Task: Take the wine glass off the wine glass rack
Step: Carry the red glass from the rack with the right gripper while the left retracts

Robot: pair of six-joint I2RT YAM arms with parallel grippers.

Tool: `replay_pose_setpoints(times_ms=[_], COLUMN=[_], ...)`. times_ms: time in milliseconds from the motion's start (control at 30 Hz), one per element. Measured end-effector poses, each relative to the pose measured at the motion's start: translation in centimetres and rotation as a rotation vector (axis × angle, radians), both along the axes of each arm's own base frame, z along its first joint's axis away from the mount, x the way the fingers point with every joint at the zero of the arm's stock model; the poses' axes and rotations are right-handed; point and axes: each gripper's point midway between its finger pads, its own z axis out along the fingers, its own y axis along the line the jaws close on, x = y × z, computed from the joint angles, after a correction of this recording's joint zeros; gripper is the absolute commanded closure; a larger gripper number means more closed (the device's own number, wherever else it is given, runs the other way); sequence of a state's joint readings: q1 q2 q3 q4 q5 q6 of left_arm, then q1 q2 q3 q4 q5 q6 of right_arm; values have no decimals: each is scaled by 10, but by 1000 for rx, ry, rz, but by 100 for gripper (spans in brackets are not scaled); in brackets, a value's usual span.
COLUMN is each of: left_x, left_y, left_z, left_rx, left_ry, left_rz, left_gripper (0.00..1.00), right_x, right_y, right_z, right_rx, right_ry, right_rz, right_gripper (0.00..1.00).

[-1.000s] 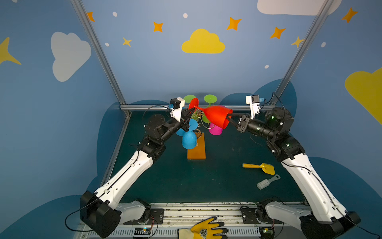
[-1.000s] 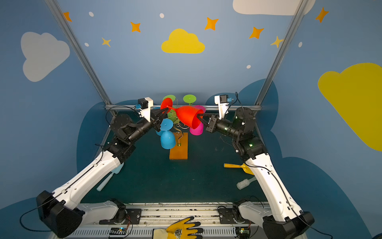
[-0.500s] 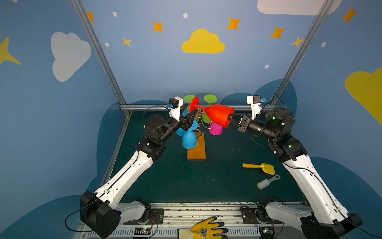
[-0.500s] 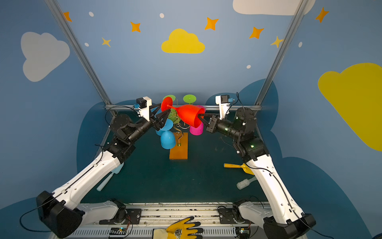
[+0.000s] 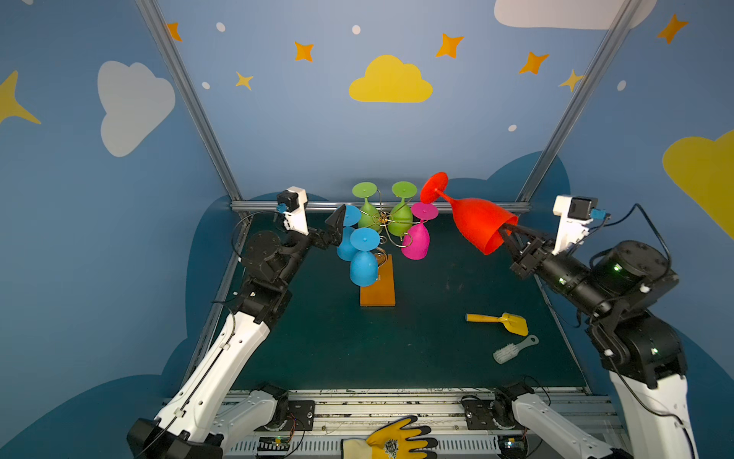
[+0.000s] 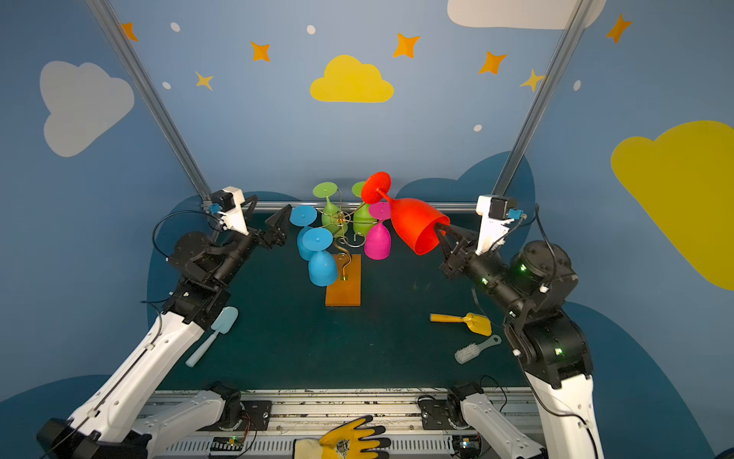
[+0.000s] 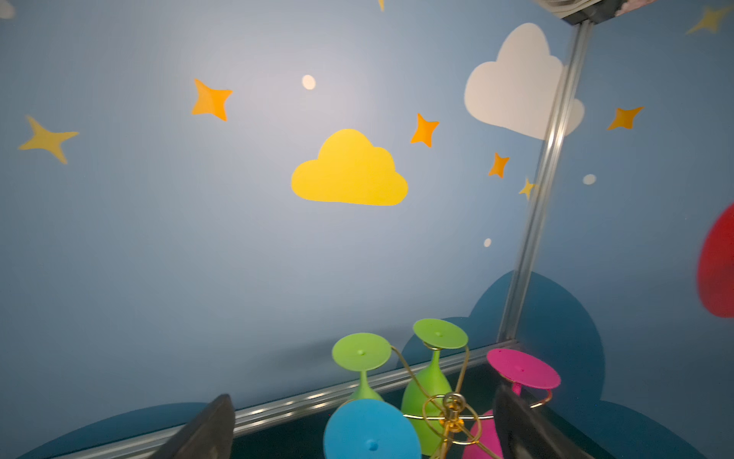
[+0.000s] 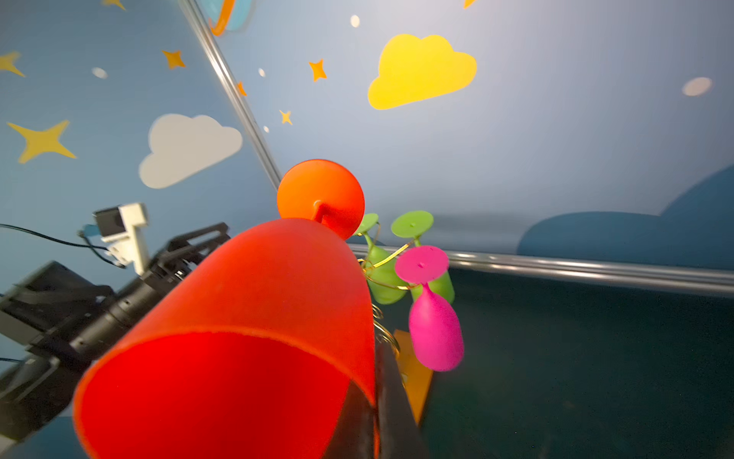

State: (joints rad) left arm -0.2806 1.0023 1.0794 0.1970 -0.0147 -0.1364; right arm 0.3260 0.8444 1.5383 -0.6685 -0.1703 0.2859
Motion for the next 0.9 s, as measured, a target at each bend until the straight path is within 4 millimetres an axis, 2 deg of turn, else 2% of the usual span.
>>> replay_pose_setpoints(times_ms=[133,200,300,400,500,667,767,900], left_x=[-10,-14,-15,-14,-13,-16,-24,-37], left_y=[41,55,74,88,94,102,107,112], left_z=[-9,-17,-31,-56,-88,-119,-124,-115], left_rx=[-13,-14,-6,1,6,-4,-10,-19], left_ry=[45,82,143,199,274,335,331,287], left_rz=[120,160,218,260,279,302,321,346], left_gripper=[0,0,0,0,0,0,0,1], right_x=[-5,-2,7,23,45,96,128,161], right_y=[-26,-36,-48,-54,-59,-55,-50,-47], right_z=[-33,-53,-85,-114,-140,-168,-174,-185], right_rx=[-121,-185,-291,-391,-494,-612,-630,-637], right_ry=[96,162,267,373,465,577,610,651], right_rz=[-127,-177,-241,-283,-320,-338,-333,-329], right_gripper=[100,100,100,100,100,100,100,100])
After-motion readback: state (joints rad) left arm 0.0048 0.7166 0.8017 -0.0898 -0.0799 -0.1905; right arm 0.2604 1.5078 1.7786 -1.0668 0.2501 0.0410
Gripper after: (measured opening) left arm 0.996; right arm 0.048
